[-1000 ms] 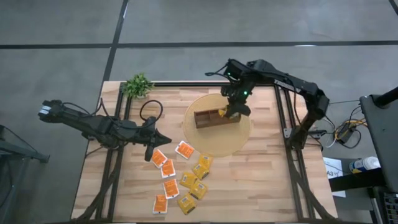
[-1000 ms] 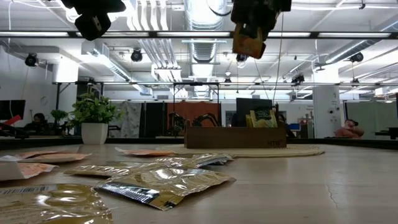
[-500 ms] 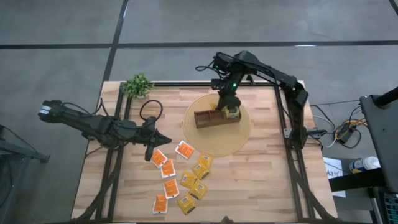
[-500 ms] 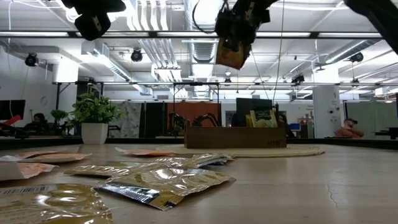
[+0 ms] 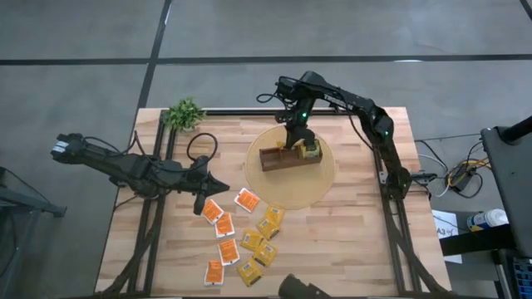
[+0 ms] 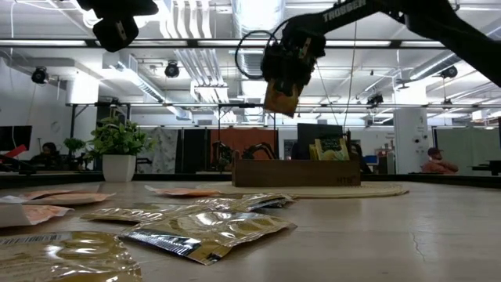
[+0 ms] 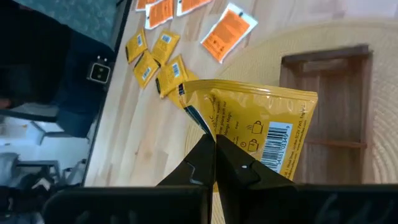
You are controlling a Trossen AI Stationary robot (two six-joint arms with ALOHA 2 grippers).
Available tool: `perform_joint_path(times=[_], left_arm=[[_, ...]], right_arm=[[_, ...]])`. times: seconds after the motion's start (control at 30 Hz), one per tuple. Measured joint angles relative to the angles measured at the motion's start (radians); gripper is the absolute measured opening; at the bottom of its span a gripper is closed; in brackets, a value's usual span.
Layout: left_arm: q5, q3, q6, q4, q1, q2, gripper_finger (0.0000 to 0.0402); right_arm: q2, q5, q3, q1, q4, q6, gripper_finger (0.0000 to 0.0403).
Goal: Pick & Place Tea
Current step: Put the orange tea bag into the middle section of the wooden organizer
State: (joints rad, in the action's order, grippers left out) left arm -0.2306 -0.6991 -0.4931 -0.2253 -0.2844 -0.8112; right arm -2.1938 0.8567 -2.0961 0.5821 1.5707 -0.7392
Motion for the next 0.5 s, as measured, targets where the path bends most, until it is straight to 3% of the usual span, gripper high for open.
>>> perform_joint_path(times=[0.5], left_arm=[[0.000,0.000,-0.001,0.000,0.000,0.000,0.0000]], right_arm=[[-0.071,0.009,0.108,0.007,0.000,-0.042,0.0008]])
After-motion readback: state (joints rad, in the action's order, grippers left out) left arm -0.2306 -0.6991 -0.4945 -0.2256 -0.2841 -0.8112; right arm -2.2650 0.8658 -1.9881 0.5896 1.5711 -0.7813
